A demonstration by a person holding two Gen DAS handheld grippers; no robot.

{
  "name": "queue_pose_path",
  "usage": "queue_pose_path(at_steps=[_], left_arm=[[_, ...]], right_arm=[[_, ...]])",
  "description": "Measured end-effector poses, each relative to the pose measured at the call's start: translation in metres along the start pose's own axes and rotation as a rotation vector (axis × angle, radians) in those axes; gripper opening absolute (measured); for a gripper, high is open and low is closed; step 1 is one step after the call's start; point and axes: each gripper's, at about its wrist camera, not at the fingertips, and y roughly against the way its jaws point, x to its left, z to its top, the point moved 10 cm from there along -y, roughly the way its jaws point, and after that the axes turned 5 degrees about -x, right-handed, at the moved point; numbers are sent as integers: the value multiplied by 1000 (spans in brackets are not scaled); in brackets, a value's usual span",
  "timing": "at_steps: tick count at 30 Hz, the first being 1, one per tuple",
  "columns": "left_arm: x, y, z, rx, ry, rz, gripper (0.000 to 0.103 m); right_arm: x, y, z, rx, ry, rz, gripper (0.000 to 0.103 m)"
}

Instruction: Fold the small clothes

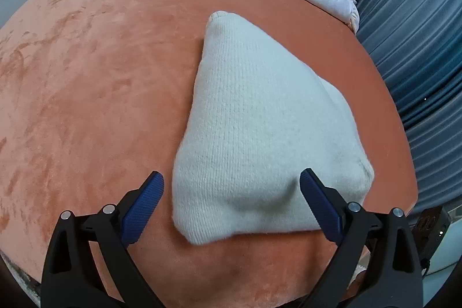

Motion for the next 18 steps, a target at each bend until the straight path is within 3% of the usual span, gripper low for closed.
queue_pose_path(at_steps=[2,6,12,18], left_arm=[[0,-9,4,20,37,-55,93],[0,-30,11,26,77,-114,98],[-1,-59,18,61,150,-219,98],[-9,-71,22,96,166,-209,98]], right_arm=[[3,-11,4,17,-10,32,74],[5,-33,9,37,-15,55,84],[6,-58,17,76,-107,185,93],[16,-75,26,77,-122,222,92]])
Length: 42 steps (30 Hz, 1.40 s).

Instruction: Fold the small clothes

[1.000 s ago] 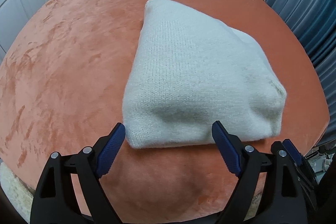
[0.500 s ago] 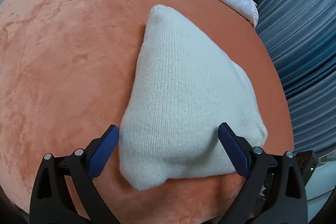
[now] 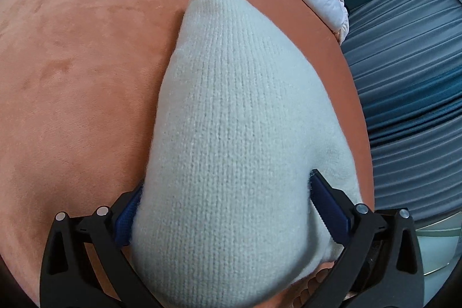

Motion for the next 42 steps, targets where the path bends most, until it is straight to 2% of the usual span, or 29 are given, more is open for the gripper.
queue_pose_path(at_steps=[2,4,6,10,13,16,19,21,28,32,36,40,42], left_arm=[[-6,2,0,11,-29,16,98],[-15,7,0,16,-74,36,91],[-27,15,-2,28,-107,29,85],[-47,35,-22,87,-119,-19,80],[-60,50,-63,155,-151,-46,80],[-66,55,-102,209,-189,-25,80],[-75,60,-122,213,-230,-4,81],[-83,65,-121,208,-240,-15,80],[-119,117,-87,135,-227,-160,79],[-144,169,-62,27,-258,-244,79],[-162,242,-30,-116,-313,-308,79],[-158,305,-1,-257,-383,-310,81],[-142,313,14,-306,-409,-276,86]], right_arm=[[2,-1,4,-3,-28,18,81],[6,6,9,-12,-51,45,54],[13,18,13,-23,-52,50,47],[24,58,5,-47,-28,24,45],[15,101,-17,-49,-68,-10,45],[-1,137,-48,-50,-101,-76,45],[-9,159,-71,-61,-105,-125,45],[-3,170,-73,-83,-78,-142,45],[69,218,-36,-229,124,-127,44],[121,248,-13,-319,233,-98,44],[192,278,7,-418,369,-27,44],[253,286,14,-464,448,88,46],[267,269,14,-446,446,143,49]])
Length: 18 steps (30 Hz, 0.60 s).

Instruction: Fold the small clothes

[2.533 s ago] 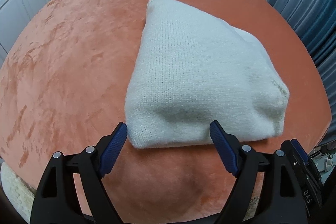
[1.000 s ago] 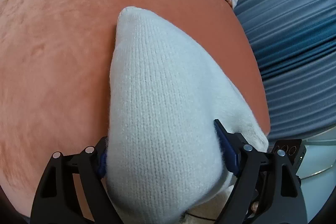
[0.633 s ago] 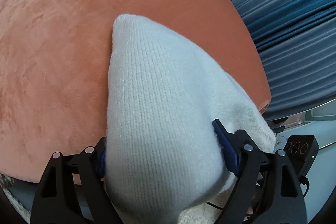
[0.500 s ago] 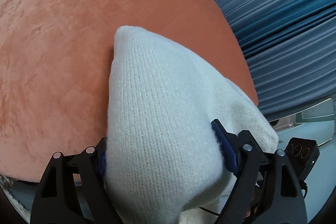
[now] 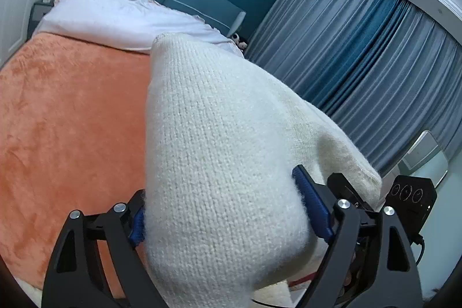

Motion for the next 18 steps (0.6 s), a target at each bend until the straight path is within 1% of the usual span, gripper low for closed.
queue_pose_path(at_steps=[2,3,4,5,6,7,8,9,10,12,13,15,16,18], left_arm=[[38,-6,-1,-23,-22,93,91],[61,-15,-6,-26,-42,156,96],[91,-26,-18,-16,-65,239,98],[124,-35,-35,12,-88,319,98],[154,-46,-58,62,-96,391,97],[179,-53,-81,126,-81,458,94],[199,-52,-101,174,-58,505,89],[209,-53,-115,199,-37,525,86],[215,-47,-125,195,-21,534,87],[217,-29,-134,170,-34,574,89],[215,-22,-141,166,-49,592,90],[212,-22,-142,161,-61,619,91],[215,-14,-148,157,-69,629,91],[216,-20,-147,170,-89,663,91]], right_arm=[[-4,-36,-20,27,-55,40,55],[-9,-54,-38,51,-83,51,60],[-16,-73,-62,91,-112,50,63],[-29,-91,-92,141,-127,15,63],[-48,-108,-132,212,-122,-65,63],[-66,-116,-164,280,-106,-164,62],[-82,-116,-195,353,-84,-262,58],[-86,-110,-213,386,-89,-285,46],[-85,-99,-225,393,-110,-279,43],[-78,-79,-234,403,-118,-280,41],[-72,-76,-235,419,-101,-274,35],[-54,-77,-229,431,1,-287,30],[-46,-80,-225,427,53,-292,29],[-35,-92,-214,421,134,-297,27]])
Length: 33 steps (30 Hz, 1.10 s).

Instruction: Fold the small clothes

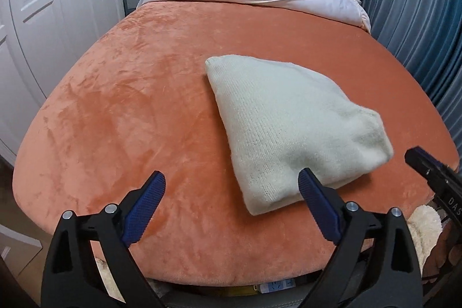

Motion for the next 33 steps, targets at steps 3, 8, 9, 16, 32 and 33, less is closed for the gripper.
queue_pose_path(at_steps=[3,8,9,16,32,33], left_arm=[[-5,-12,-8,68,13,10,91],[-14,-20,-29,138,38,-89,91],[-15,-24,-35,151,15,-66,92],[23,-57,-32,176,44,41,93],[42,-25,-46,202,58,63,93],[39,-22,-45,203,56,68,93]], right_arm=[[-14,-23,24,-9,3,-38,26],[-60,-65,17,109,-159,-20,31],[-65,-75,7,153,-176,-23,32],[-26,-90,-26,269,-191,97,14],[11,-42,2,88,-22,32,13],[16,-39,5,75,-7,44,13]])
